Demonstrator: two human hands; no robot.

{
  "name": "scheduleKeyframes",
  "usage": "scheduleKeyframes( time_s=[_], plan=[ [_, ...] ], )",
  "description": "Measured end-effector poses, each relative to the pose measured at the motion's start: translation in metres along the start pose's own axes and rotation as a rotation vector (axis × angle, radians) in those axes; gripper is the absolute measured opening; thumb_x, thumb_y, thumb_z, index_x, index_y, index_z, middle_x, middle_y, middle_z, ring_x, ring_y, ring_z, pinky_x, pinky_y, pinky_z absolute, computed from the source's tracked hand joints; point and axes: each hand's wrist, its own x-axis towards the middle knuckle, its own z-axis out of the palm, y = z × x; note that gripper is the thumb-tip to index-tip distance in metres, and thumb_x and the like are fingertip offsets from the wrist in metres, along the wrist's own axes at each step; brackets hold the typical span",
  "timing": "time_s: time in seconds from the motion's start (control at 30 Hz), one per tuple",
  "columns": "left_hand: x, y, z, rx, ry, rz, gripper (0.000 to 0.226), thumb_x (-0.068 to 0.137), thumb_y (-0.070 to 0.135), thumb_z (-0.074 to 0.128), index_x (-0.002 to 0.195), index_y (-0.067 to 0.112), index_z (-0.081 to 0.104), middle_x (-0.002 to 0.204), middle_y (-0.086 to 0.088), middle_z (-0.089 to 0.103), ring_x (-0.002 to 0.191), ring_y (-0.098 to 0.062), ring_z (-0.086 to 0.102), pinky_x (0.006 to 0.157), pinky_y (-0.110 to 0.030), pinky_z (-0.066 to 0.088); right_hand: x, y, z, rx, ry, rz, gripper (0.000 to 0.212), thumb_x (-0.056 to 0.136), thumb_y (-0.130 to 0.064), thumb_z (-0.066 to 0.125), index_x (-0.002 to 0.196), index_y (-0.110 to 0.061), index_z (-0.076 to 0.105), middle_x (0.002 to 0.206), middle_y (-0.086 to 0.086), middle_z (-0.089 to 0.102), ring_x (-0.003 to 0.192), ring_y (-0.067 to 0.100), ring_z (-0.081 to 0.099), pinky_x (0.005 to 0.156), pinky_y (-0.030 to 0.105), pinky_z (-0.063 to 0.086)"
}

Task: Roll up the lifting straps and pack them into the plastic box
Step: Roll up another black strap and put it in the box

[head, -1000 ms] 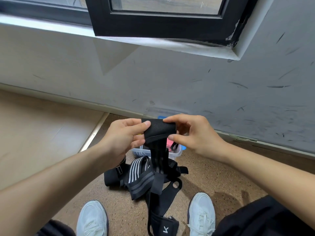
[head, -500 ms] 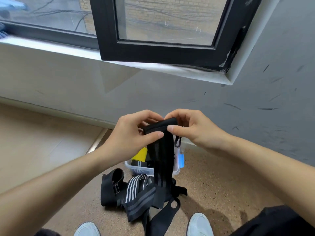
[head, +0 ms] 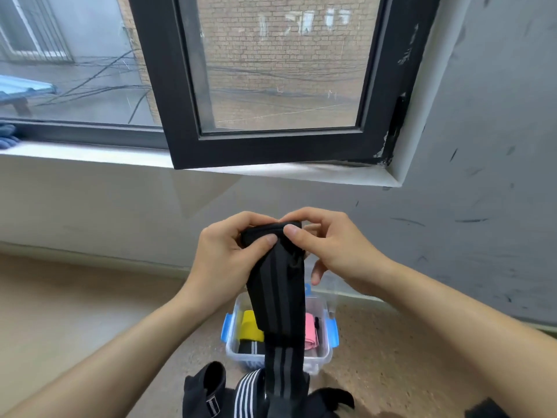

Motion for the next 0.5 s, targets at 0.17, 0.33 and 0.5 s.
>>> scheduleKeyframes(
  time_s=[0.17,0.33,0.5],
  plan=[
    [0.009,-0.009,0.006,0.075,-0.036,0.035,0.021,0.090,0.003,0.075,0.106,0.017,0.078,0.095,0.011,0.078,0.093,-0.011,0.074,0.074,-0.018,0.054,0.011,0.016,0.002,0.172,0.035,0.045,0.016,0.099,-0.021,0.065,0.108,-0.011,0.073,0.084,0.010,0.070,0.073,0.018,0.070,0.045,0.025,0.052],
    [0.013,-0.018,-0.004,0.064,-0.094,-0.104,0.024,0.092,0.016,0.075,0.114,0.027,0.072,0.088,0.004,0.073,0.076,-0.010,0.067,0.065,-0.020,0.050,0.020,0.025,0.000,0.228,0.113,0.022,0.016,0.096,-0.014,0.067,0.110,-0.009,0.074,0.085,0.012,0.070,0.072,0.016,0.069,0.047,0.024,0.051],
    [0.013,-0.015,-0.004,-0.162,-0.145,-0.398,0.016,0.099,0.025,0.063,0.109,0.015,0.070,0.094,-0.013,0.075,0.085,-0.017,0.071,0.072,-0.032,0.059,0.025,0.033,-0.004,0.244,0.140,0.020,0.017,0.092,-0.009,0.072,0.107,-0.014,0.077,0.085,0.008,0.075,0.068,0.013,0.069,0.051,0.024,0.053]
  ],
)
